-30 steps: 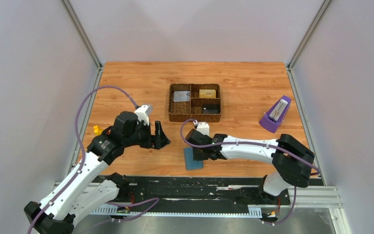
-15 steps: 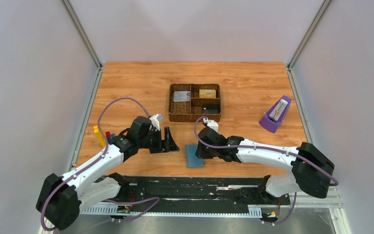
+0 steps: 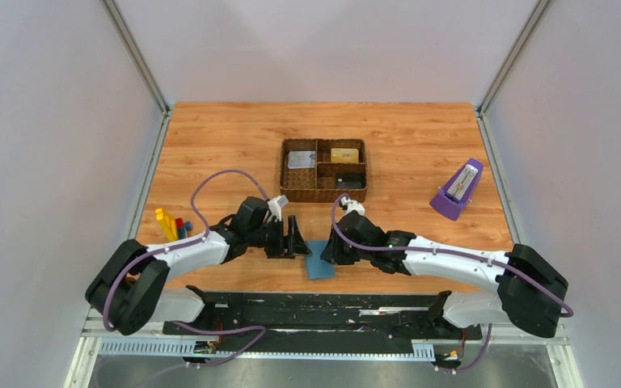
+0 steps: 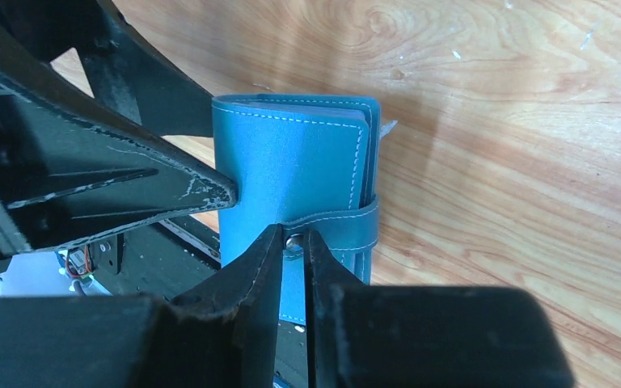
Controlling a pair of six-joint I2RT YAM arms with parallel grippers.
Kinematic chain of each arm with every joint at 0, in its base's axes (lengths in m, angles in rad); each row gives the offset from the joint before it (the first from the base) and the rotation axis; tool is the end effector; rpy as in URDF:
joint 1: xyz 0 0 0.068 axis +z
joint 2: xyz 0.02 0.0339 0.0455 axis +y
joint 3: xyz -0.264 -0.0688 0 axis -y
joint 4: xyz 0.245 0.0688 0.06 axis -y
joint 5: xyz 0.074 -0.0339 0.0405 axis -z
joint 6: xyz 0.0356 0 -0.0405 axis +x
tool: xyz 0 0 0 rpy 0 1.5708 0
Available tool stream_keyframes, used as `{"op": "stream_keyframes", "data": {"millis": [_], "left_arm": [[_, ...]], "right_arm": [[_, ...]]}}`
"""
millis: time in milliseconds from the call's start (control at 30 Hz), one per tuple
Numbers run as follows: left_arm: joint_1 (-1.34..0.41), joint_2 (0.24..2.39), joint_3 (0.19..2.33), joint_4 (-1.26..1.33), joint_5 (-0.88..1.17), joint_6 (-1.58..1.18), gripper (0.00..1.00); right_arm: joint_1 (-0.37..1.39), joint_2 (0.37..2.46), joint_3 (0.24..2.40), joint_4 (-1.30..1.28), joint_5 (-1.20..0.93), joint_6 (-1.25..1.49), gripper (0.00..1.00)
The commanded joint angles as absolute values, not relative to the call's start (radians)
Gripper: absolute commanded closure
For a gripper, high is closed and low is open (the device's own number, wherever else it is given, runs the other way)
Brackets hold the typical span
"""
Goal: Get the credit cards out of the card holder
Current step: Open the card holder at the center of the board.
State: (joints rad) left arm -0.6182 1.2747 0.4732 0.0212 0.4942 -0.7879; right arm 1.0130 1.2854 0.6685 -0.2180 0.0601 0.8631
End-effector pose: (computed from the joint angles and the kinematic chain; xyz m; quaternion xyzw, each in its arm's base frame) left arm 0.1788 -0.1479 0.1576 0.0180 0.8996 -0.4136 0.1389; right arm 0.1361 0.2142 0.1928 -0.0591 0.9308 0.2734 0.2352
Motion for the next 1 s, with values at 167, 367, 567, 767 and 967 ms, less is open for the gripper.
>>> {"op": "stream_keyframes", "data": {"millis": [167, 367, 567, 767, 967], "left_arm": [[-0.632, 1.364, 0.446, 0.197, 0.53, -0.803, 0.46], [-0.634, 1.397, 0.447, 0.188, 0.508, -0.792, 0.59], [-0.634, 1.359, 0.459, 0.12, 0.462, -0.773, 0.55], [-0.646, 1.304, 0.501, 0.018, 0.421, -0.74, 0.33], [-0.661, 1.284, 0.535, -0.018, 0.437, -0.735, 0.21]], "right_arm": [[0.979, 1.243, 0.626, -0.084, -0.034, 0.883, 1.0], [0.959, 1.232, 0.579, -0.04, -0.075, 0.901, 1.0], [0.938, 1.192, 0.553, -0.042, -0.091, 0.897, 1.0], [0.937, 1.135, 0.54, -0.036, -0.104, 0.872, 1.0], [0.934, 1.111, 0.538, -0.009, -0.142, 0.877, 1.0]]}}
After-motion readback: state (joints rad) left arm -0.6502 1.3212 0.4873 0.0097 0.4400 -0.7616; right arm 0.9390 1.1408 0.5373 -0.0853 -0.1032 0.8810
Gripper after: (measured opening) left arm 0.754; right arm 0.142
